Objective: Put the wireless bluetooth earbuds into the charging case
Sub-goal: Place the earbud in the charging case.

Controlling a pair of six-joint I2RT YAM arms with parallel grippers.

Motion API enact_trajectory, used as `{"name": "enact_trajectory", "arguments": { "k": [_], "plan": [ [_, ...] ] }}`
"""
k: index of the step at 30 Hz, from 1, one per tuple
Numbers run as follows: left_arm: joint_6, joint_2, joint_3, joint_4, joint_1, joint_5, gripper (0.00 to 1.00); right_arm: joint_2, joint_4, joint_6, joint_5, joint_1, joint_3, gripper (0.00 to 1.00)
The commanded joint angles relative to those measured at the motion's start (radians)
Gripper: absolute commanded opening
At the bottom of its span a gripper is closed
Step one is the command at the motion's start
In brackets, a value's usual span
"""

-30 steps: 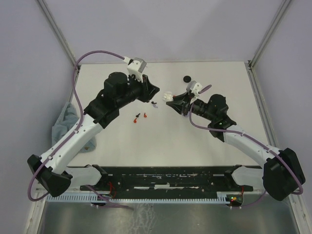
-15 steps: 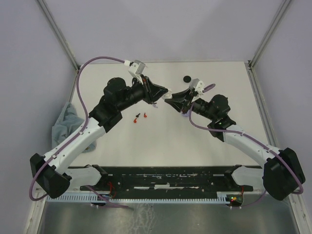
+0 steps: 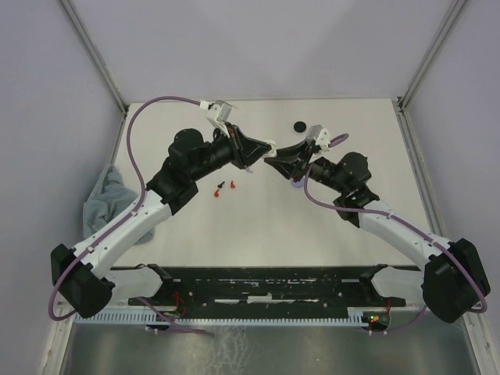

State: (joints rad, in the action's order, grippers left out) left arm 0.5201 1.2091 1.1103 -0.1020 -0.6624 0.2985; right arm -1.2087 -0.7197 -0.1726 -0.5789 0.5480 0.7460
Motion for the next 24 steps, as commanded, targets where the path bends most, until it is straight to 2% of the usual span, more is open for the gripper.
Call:
{"name": "enact_trajectory", "arguments": {
  "k": [1, 16, 24],
  "plan": [
    [0.037, -0.012, -0.01, -0.051, 0.001, 0.02, 0.22, 0.036, -0.081, -0.022, 0.002, 0.007, 0.012, 0.1],
    [0.044, -0.06, -0.02, 0.042, 0.001, -0.06, 0.4, 0.04, -0.129, -0.057, 0.007, 0.007, 0.013, 0.1],
    [0.048, -0.081, -0.02, 0.062, 0.001, -0.069, 0.43, 0.039, -0.127, -0.062, 0.006, 0.01, 0.011, 0.1]
  ]
}}
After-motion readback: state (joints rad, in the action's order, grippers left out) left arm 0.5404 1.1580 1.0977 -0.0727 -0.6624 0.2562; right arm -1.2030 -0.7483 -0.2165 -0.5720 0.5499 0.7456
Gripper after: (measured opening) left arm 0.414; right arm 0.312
